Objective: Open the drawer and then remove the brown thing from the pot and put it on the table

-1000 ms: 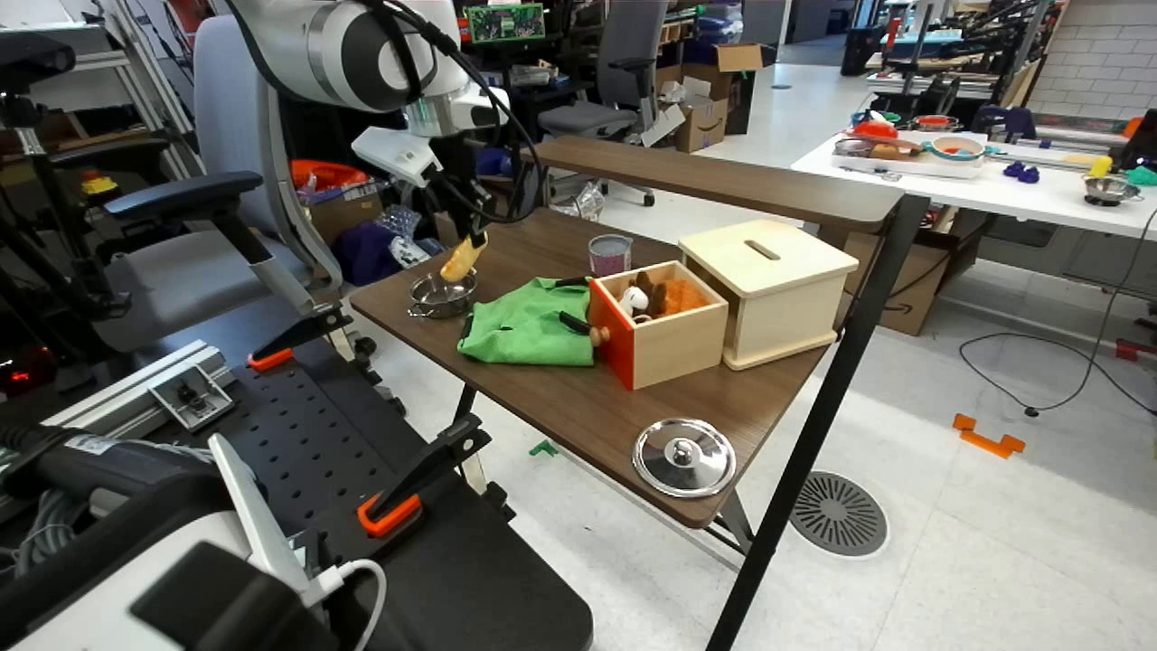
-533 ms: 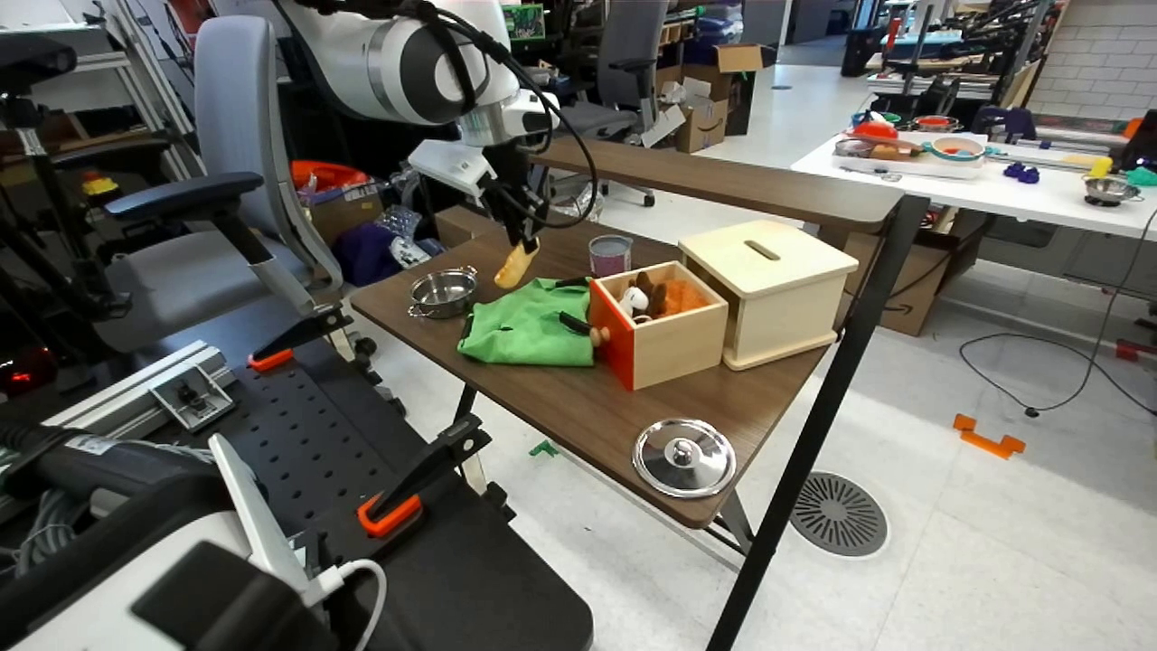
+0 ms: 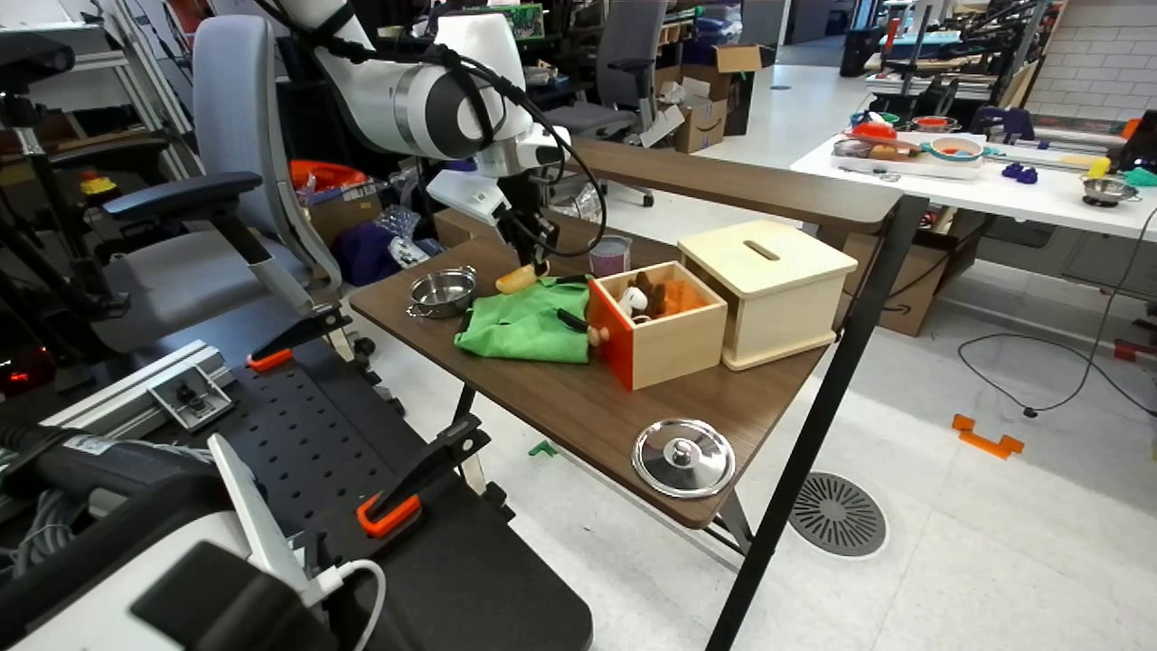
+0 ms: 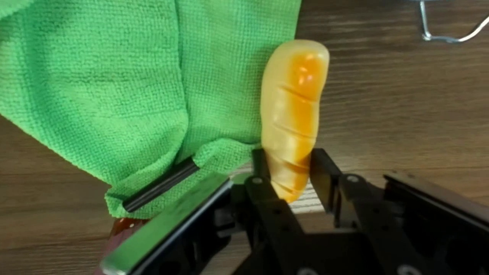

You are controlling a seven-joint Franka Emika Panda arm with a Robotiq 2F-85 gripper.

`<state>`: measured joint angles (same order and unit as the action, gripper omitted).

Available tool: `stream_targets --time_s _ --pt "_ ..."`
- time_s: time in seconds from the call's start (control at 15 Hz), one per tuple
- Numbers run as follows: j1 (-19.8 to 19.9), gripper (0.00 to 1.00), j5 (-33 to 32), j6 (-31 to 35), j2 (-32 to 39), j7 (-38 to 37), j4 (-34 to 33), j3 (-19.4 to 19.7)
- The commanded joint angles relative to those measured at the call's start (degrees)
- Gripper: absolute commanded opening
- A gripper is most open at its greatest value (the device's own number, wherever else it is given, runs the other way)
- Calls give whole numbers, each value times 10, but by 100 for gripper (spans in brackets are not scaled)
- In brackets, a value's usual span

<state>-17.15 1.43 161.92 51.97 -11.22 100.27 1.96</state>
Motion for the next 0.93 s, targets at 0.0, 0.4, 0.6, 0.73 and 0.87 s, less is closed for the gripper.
stream_targets --time_s 0.0,0.4,0.6,0.73,0.87 --pt "-15 65 -11 -11 26 -21 -36 12" --pt "-35 100 -15 -10 -9 -38 -23 26" --pt "-14 100 -6 4 -65 -10 12 -10" --pt "-16 100 -7 1 -30 -20 -22 -4" --pt "-16 100 -7 0 -51 -20 -9 -9"
